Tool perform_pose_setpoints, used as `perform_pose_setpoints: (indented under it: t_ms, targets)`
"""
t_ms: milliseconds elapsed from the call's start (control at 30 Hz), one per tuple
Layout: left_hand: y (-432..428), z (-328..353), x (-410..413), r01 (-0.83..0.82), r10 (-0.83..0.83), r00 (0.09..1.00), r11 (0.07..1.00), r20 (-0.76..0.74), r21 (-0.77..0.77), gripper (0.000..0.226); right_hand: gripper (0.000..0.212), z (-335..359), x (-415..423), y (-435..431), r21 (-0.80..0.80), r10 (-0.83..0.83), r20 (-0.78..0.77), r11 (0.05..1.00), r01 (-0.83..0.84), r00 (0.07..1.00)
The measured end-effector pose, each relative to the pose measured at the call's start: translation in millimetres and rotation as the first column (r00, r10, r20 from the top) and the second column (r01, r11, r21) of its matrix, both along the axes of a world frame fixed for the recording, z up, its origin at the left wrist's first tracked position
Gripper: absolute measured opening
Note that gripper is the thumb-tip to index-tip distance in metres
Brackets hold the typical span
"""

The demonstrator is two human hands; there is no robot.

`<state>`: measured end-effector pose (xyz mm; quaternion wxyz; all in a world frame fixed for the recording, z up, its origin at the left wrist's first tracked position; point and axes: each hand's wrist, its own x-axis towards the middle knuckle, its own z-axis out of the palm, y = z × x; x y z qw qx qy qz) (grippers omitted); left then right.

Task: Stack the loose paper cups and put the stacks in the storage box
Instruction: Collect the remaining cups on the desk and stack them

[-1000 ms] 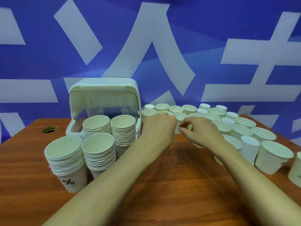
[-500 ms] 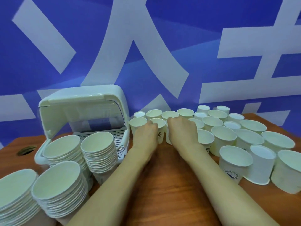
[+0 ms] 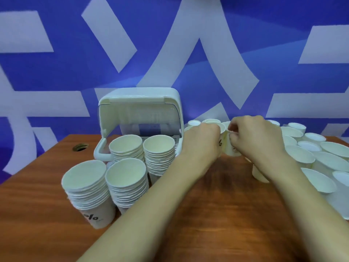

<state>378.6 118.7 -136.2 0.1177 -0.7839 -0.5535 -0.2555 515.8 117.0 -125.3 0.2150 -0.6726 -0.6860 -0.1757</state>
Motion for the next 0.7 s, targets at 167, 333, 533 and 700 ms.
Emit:
perform_pose_setpoints:
  t_ms: [167,333,533,700]
  targets:
    - [-48,43,-24,0.000,-0.002,1.000,0.996,0.020,0.088,0.038,0.011,24,-12,-48,0.215,0.067,-0.061,0.975,-0.053,0.996]
    - [-97,80,-68,-0.004,0.007,1.000,0.982,-0.014,0.186,0.010,0.010,34,-40,-86,0.431,0.314,-0.130,0.872,-0.232,0.940]
    - [-142,99,-143,-0.087,0.106,0.990,0.977,-0.088,0.193,0.013,0.012,34,-96,-108,0.440,0.554,-0.121,0.774,-0.455,0.824]
    - [-163,96,-187,-0.158,0.176,0.981,0.969,-0.082,0.189,0.022,0.009,34,-135,-114,0.441,0.583,-0.109,0.754,-0.486,0.805]
